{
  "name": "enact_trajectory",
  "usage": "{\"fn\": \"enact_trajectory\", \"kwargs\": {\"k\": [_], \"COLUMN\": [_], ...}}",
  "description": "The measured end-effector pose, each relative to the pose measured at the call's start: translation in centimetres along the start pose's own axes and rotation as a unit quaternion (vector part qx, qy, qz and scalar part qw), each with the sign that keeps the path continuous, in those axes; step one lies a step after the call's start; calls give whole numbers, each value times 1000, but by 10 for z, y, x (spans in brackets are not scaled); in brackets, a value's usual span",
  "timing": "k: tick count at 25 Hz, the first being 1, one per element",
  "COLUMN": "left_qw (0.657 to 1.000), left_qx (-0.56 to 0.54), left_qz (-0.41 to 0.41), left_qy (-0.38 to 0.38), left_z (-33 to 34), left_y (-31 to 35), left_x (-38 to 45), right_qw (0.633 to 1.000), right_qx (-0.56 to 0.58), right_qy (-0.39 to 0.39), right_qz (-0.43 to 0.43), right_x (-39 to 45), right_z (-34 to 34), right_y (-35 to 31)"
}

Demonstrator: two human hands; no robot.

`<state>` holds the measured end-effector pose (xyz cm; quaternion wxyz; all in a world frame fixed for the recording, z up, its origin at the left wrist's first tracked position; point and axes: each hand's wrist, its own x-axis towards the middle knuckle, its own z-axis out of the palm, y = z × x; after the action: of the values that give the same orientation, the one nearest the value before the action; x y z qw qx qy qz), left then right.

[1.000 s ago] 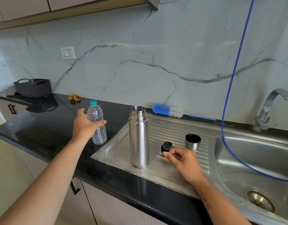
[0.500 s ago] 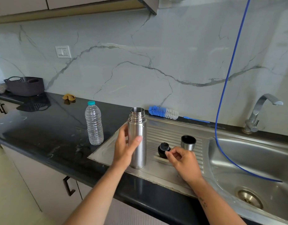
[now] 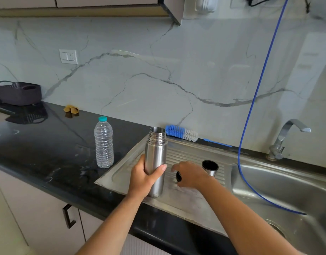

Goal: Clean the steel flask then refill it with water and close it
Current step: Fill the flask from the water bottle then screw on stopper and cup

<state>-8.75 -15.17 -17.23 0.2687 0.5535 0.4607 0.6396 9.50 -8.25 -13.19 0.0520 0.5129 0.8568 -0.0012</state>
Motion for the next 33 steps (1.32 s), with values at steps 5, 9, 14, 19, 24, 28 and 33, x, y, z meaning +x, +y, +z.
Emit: {"fn": "enact_trajectory", "kwargs": {"k": [5,9,14,19,24,28,33], "left_qw": [1000,1000,1000,999,999,999,999], "left_qx": [-3,-9,-30,-39,-43,-33,-30], "left_qz": [0,4,-6,-17,-18,-9,-11], "left_qy": [1,3,-1,-5,-9,-10,-9], "left_z": [-1,-3,-3,-4,-5,-6,-5], "left_y": [-1,-5,-2,-2,-3,-2,-1], "left_x": [1,3,2,1,2,2,2], "right_qw": [997,892,772,816,903,959,989], "right_qx": [75,340,519,460,353,191,10], "right_qy": [27,298,367,341,217,152,129], "right_qz": [0,18,-24,-79,-112,-144,-71], "right_x": [4,-10,-23,-14,-13,-11,-9], "right_z": [-23,-80,-146,-141,-144,-163,-177], "right_y": [9,3,-38,-64,-52,-55,-77]}}
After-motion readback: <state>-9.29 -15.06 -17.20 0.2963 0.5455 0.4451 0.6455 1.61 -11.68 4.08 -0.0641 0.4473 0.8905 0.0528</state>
